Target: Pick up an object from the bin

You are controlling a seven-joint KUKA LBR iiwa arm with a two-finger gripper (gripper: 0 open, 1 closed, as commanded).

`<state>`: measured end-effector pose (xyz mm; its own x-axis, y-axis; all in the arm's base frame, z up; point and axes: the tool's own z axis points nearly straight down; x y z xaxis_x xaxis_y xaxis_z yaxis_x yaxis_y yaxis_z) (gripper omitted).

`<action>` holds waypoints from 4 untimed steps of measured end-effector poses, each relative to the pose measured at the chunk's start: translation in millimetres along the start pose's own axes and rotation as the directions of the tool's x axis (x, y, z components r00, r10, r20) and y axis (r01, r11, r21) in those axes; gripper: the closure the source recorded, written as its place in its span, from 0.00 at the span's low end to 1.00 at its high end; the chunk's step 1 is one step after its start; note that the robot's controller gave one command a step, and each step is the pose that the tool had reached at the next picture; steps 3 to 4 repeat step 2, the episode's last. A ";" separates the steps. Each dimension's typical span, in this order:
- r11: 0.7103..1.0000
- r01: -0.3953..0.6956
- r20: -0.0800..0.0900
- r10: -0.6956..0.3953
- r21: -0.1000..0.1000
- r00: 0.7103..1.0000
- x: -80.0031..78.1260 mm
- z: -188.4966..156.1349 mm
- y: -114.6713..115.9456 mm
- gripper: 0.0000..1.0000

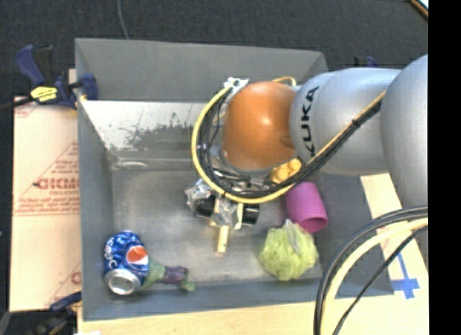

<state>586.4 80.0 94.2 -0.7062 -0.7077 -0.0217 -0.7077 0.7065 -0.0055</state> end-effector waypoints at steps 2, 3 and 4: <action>1.000 -0.006 0.004 0.006 0.003 1.000 -1.2 -67.7 -1.7 1.00; 1.000 -0.006 0.004 0.006 0.003 1.000 -1.2 -67.7 -1.7 1.00; 1.000 -0.006 0.004 0.006 0.003 1.000 -1.2 -67.7 -1.7 1.00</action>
Offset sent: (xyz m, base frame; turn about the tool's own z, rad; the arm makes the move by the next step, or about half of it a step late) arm 0.0017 -0.0009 0.0894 0.0029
